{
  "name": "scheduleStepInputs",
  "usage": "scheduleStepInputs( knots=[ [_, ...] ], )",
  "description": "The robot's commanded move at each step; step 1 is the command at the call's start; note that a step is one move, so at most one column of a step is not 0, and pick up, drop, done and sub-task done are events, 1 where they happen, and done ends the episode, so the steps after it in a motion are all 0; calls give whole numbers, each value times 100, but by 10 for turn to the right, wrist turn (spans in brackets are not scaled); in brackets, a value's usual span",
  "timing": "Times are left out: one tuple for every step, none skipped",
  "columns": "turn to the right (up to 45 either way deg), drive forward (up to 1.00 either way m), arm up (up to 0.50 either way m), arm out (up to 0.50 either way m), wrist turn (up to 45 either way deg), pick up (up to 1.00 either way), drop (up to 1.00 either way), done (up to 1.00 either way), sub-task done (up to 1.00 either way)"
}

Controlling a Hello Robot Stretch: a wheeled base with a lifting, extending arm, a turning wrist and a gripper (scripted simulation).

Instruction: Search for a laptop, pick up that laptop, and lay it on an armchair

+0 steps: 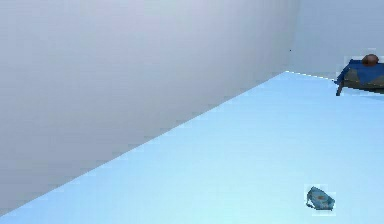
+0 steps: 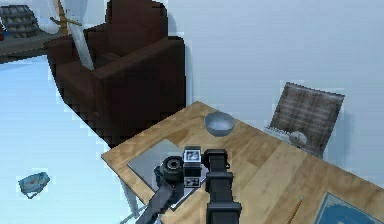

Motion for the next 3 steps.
scheduleStepInputs(
  knots=[
    [0,0,0,0,450,0,0,0,0],
    [0,0,0,0,450,0,0,0,0],
    [0,0,0,0,300,0,0,0,0]
  ],
)
